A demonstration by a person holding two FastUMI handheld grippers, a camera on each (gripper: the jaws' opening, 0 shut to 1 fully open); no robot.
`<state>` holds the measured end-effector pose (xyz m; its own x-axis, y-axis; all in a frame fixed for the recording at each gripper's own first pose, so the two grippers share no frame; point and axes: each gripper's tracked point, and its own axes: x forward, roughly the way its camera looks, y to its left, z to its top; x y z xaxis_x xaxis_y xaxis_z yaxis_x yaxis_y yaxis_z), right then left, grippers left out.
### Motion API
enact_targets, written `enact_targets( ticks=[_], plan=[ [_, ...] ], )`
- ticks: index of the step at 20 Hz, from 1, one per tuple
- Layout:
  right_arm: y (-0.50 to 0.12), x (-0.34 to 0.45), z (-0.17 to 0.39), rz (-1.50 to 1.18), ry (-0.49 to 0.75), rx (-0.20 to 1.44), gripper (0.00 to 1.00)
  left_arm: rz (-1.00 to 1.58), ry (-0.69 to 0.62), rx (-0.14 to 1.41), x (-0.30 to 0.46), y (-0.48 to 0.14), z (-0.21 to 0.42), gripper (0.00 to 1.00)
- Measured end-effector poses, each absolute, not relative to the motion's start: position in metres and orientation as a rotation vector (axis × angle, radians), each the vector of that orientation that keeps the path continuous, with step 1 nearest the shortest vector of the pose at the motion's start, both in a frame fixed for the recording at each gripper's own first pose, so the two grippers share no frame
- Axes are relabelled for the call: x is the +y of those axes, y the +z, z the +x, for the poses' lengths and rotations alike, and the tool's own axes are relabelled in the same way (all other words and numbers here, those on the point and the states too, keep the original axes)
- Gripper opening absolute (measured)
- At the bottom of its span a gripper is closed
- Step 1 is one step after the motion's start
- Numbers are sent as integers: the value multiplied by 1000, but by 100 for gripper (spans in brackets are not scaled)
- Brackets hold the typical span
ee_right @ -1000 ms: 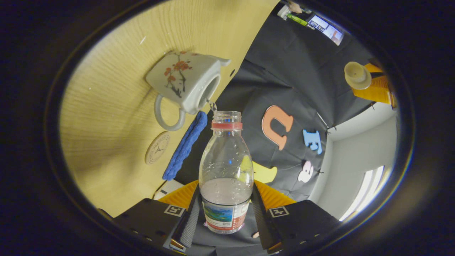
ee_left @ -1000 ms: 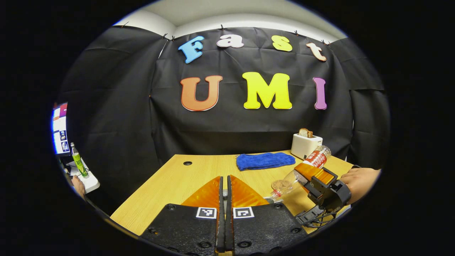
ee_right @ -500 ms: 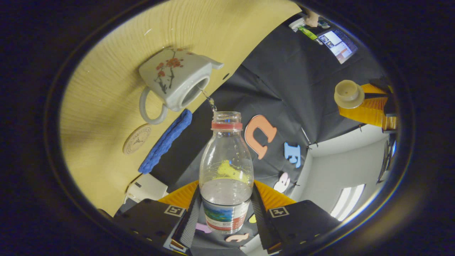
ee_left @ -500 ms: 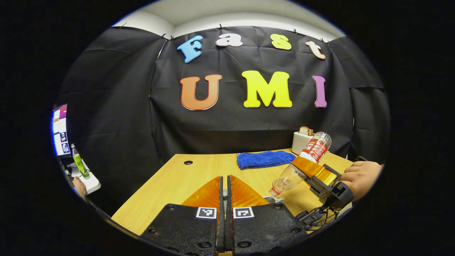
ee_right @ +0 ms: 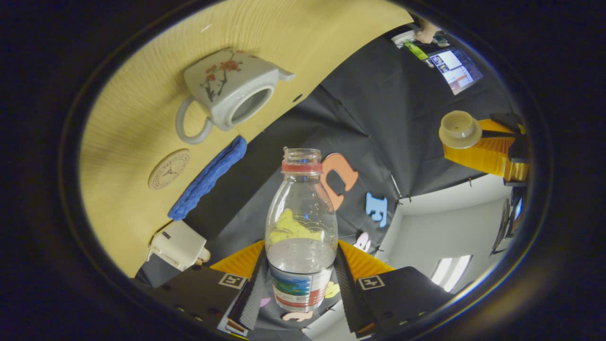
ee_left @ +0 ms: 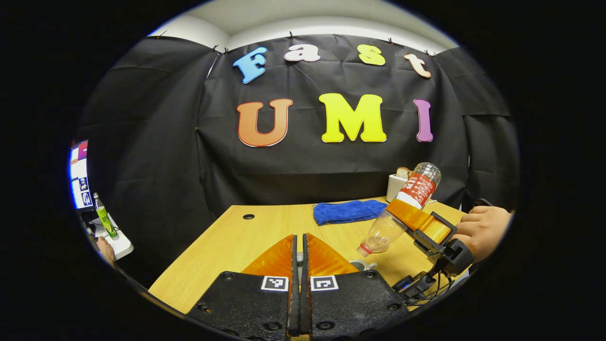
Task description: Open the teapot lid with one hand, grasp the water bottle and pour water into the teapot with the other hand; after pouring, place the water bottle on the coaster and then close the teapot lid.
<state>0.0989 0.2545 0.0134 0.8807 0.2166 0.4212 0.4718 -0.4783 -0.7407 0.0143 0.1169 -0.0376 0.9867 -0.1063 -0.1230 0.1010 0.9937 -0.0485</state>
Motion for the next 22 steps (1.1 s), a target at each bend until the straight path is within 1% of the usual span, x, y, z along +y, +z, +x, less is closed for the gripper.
enact_targets(
  ticks=[1, 5, 6, 7, 8, 9, 12, 13, 14, 15, 16, 17, 19, 20, 21, 22],
  plan=[
    [13, 255, 99, -2082, -333, -499, 72, -42, -102, 123, 118, -37, 14, 3],
    [12, 252, 100, -2055, -333, -494, 72, -44, -81, 124, 125, -39, 16, 3],
    [10, 249, 102, -2040, -324, -478, 70, -47, -77, 126, 126, -39, 16, 3],
    [6, 245, 104, -2009, -308, -457, 73, -48, -73, 127, 128, -40, 17, 3],
    [3, 242, 107, -1963, -295, -451, 72, -53, -70, 130, 129, -41, 18, 3],
    [2, 240, 108, -1896, -275, -442, 72, -58, -68, 132, 132, -42, 19, 3],
    [-11, 227, 120, -1640, -161, -358, 72, -72, -63, 146, 135, -46, 21, 3],
    [-11, 223, 120, -1566, -139, -331, 76, -76, -60, 150, 137, -47, 21, 3],
    [-11, 218, 120, -1494, -122, -308, 76, -81, -58, 153, 138, -47, 21, 3],
    [-12, 215, 122, -1423, -97, -286, 72, -84, -56, 152, 138, -48, 22, 3],
    [-13, 211, 124, -1345, -72, -267, 72, -85, -55, 152, 138, -48, 23, 3],
    [-16, 207, 127, -1258, -46, -233, 75, -88, -55, 153, 137, -48, 24, 3],
    [-23, 207, 134, -1072, 27, -176, 76, -106, -63, 158, 131, -48, 25, 3],
    [-22, 205, 137, -1005, 40, -159, 75, -112, -75, 158, 127, -48, 25, 3],
    [-16, 203, 139, -933, 50, -146, 72, -113, -87, 159, 122, -49, 26, 3],
    [-14, 201, 144, -837, 68, -128, 75, -108, -93, 160, 119, -50, 26, 3]
  ],
)
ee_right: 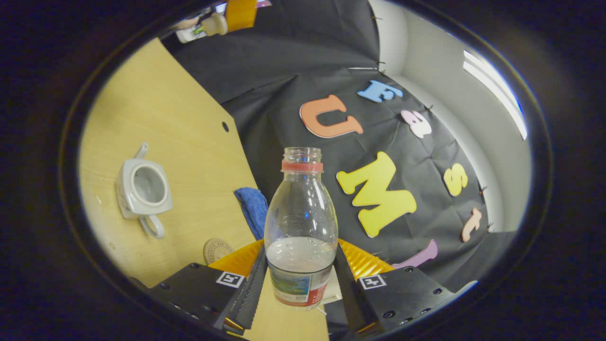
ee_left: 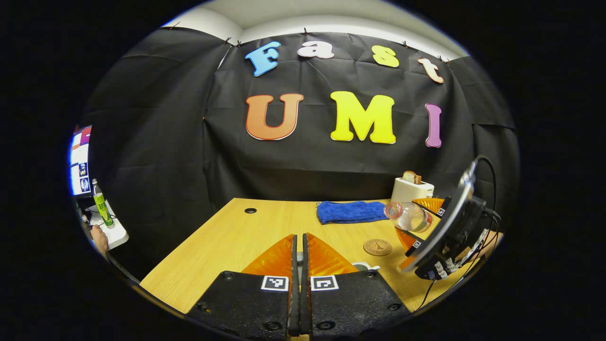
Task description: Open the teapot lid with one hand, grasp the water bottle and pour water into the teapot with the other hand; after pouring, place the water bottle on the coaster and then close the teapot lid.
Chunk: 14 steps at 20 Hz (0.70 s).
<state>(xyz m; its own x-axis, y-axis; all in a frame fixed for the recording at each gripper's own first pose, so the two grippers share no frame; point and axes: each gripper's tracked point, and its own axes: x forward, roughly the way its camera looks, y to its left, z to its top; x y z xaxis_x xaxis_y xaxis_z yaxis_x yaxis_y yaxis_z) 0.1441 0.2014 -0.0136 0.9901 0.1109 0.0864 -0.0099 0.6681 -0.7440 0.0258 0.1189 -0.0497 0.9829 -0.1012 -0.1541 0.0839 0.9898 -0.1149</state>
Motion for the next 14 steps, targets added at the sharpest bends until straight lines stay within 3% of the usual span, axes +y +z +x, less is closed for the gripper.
enact_targets(
  ticks=[3, 4, 5, 9, 14],
  plan=[
    [-30, 212, 162, -466, 177, -38, 76, -82, -93, 163, 116, -52, 28, 3],
    [-30, 209, 168, -376, 177, -15, 72, -77, -95, 164, 115, -52, 28, 3],
    [-30, 206, 173, -302, 183, 6, 75, -71, -95, 163, 115, -51, 28, 3],
    [-43, 209, 194, -1, 241, 68, 72, -71, -88, 173, 114, -58, 32, 3],
    [-55, 207, 223, 112, 228, 102, 75, -45, -76, 206, 113, -71, 40, 3]
  ],
)
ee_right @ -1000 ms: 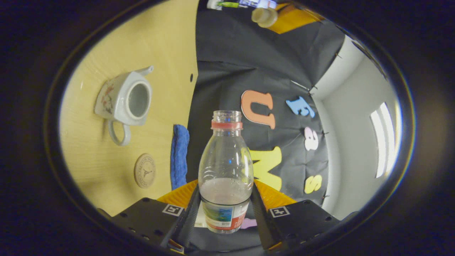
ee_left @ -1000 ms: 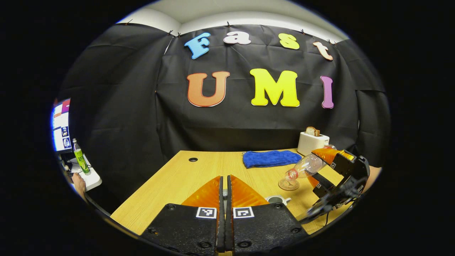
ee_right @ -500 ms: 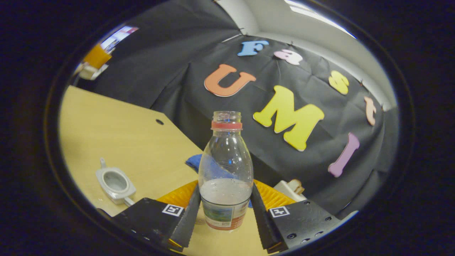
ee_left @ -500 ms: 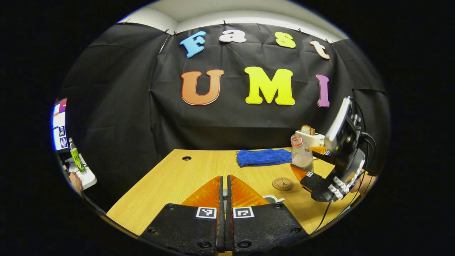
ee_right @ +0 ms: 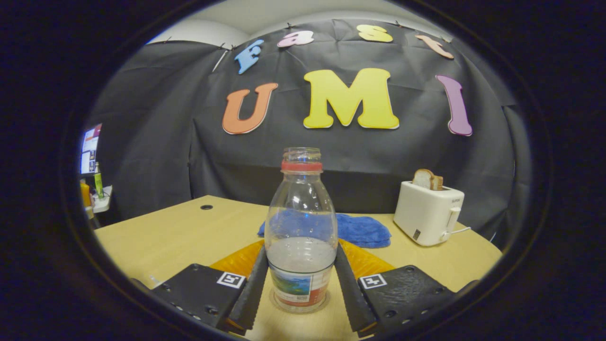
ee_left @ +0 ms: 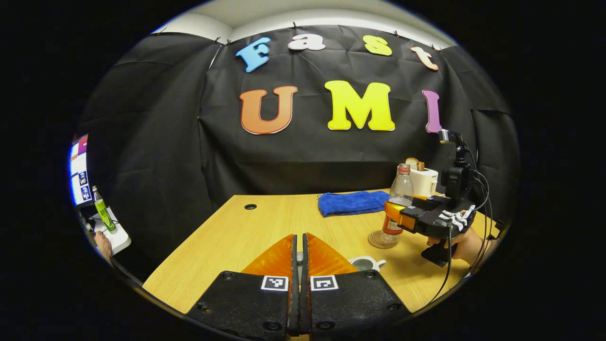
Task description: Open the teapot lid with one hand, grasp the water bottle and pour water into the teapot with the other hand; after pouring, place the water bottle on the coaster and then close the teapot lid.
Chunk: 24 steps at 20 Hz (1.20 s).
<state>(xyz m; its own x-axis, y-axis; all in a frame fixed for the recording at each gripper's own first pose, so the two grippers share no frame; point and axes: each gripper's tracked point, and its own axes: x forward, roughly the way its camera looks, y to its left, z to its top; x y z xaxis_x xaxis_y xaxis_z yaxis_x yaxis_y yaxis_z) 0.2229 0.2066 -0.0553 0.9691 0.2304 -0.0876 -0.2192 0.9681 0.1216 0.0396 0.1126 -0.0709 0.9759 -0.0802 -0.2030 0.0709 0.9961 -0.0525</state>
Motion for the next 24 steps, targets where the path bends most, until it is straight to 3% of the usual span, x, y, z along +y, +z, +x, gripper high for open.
enact_targets(
  ticks=[10, 13, 14, 20, 24],
  plan=[
    [-68, 211, 245, 72, 264, 104, 74, -30, -71, 238, 111, -82, 45, 3],
    [-66, 217, 239, 64, 302, 100, 81, -28, -78, 236, 109, -82, 45, 3],
    [-64, 216, 238, 59, 299, 95, 98, -29, -83, 234, 108, -82, 46, 3],
    [-52, 206, 220, 51, 303, 49, 95, -62, -132, 224, 90, -82, 50, 3],
    [-40, 188, 202, 60, 300, 2, 99, -114, -188, 220, 68, -89, 59, 3]
  ],
)
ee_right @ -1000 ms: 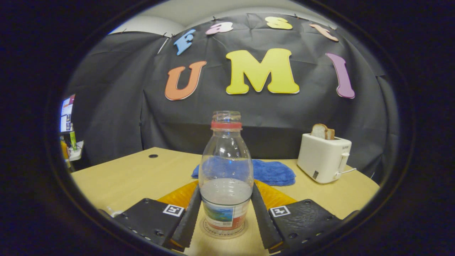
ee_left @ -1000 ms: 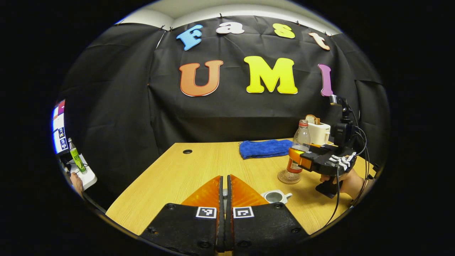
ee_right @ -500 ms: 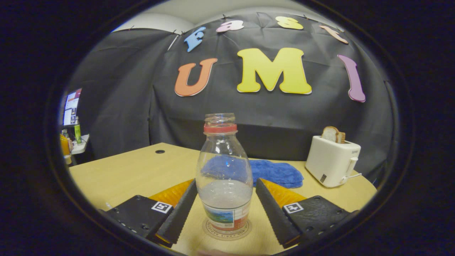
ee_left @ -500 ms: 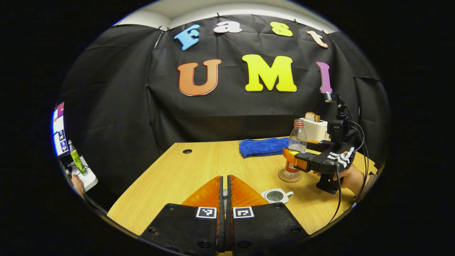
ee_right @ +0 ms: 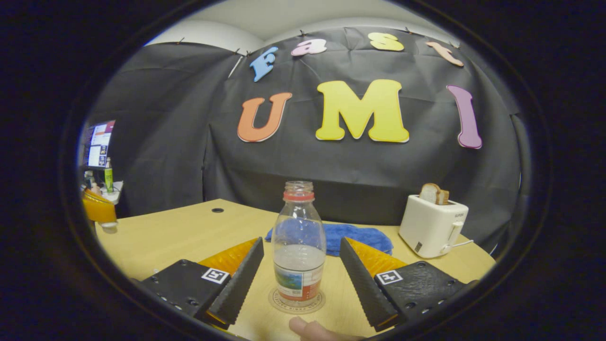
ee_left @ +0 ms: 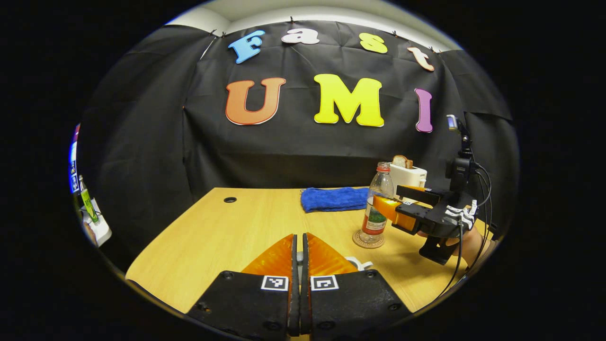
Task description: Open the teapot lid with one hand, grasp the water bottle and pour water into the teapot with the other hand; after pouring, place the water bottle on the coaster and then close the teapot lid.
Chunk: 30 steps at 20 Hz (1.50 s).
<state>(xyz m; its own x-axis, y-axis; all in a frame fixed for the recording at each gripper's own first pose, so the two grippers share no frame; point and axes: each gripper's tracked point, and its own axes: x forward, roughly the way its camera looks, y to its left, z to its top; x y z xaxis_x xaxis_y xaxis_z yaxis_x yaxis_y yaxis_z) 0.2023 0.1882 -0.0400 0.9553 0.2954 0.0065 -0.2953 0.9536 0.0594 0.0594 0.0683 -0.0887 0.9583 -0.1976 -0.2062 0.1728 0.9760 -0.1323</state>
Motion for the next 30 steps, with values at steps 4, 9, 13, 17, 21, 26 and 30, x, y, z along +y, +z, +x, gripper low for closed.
enact_targets(
  ticks=[4, 9, 13, 17, 21, 26, 30],
  plan=[
    [-35, 154, 177, 62, 247, -53, 98, -190, -283, 197, 35, -93, 67, 3],
    [-52, 113, 154, 100, 194, -70, 92, -332, -431, 193, -9, -99, 69, 3],
    [-58, 85, 135, 158, 163, -83, 95, -390, -420, 221, -14, -118, 83, 3],
    [-55, 71, 119, 139, 149, -136, 95, -445, -362, 284, -9, -149, 98, 3],
    [-56, 68, 114, 129, 156, -149, 95, -432, -348, 274, -10, -149, 98, 3],
    [-56, 73, 112, 116, 158, -153, 95, -380, -323, 268, -11, -152, 99, 4],
    [-56, 76, 109, 109, 158, -150, 95, -297, -281, 279, -13, -157, 98, 4]
  ],
)
